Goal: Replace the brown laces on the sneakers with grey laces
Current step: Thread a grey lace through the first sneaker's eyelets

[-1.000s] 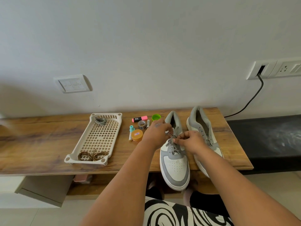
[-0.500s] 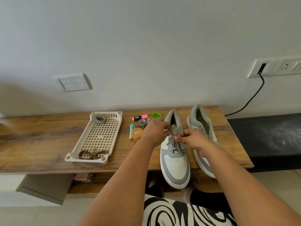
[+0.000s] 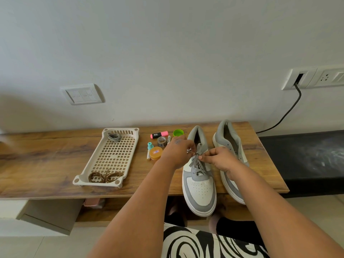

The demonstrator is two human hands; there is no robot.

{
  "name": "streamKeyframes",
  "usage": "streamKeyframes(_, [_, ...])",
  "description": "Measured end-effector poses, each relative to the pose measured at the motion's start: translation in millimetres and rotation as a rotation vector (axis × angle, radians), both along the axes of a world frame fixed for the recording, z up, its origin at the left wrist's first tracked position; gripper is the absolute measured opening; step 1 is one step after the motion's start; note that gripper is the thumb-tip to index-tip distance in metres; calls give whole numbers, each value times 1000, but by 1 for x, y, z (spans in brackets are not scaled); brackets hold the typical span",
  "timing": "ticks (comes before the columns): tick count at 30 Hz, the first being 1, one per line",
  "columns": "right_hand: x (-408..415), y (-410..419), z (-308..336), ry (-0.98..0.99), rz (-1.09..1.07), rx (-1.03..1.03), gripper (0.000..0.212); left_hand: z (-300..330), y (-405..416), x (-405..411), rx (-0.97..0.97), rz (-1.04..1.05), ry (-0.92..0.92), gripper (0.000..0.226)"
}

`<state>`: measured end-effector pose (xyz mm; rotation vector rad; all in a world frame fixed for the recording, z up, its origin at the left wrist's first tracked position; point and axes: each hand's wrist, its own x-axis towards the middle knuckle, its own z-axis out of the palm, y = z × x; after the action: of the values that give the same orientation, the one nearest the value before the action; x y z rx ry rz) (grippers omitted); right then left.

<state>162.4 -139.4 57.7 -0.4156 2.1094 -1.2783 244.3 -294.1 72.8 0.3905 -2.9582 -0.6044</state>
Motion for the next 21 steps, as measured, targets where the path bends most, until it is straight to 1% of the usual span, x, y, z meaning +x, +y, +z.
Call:
streamKeyframes(4, [1, -3, -1, -46, -58, -46, 23, 0, -1, 0, -3, 5, 4, 15])
streamKeyframes(6, [-1, -2, -1, -29, -8, -18, 16, 2, -1, 0, -17, 15, 15, 14])
streamKeyframes(8, [-5, 1, 1, 109, 88, 78, 12, 3, -1, 1, -34, 17, 17, 14])
streamKeyframes(10, [-8, 4, 5, 272, 176, 187, 13, 4, -1, 1, -51, 13, 23, 15])
streamKeyframes(12, [-9, 7, 10, 359, 236, 256, 12, 4, -1, 1, -83, 10, 31, 15])
streamKeyframes(15, [-10, 6, 10, 445, 250, 302, 15, 5, -4, -1, -156, -1, 24, 18])
streamKeyframes(17, [-8, 6, 7, 484, 252, 273, 9, 2, -5, -2, -150, -21, -20, 21])
streamKeyframes(19, [-4, 5, 3, 462, 257, 242, 18, -2, -4, -1, -141, -41, -85, 27])
streamKeyframes(21, [0, 2, 0, 487, 222, 232, 25, -4, -3, 0, -132, -39, -114, 30])
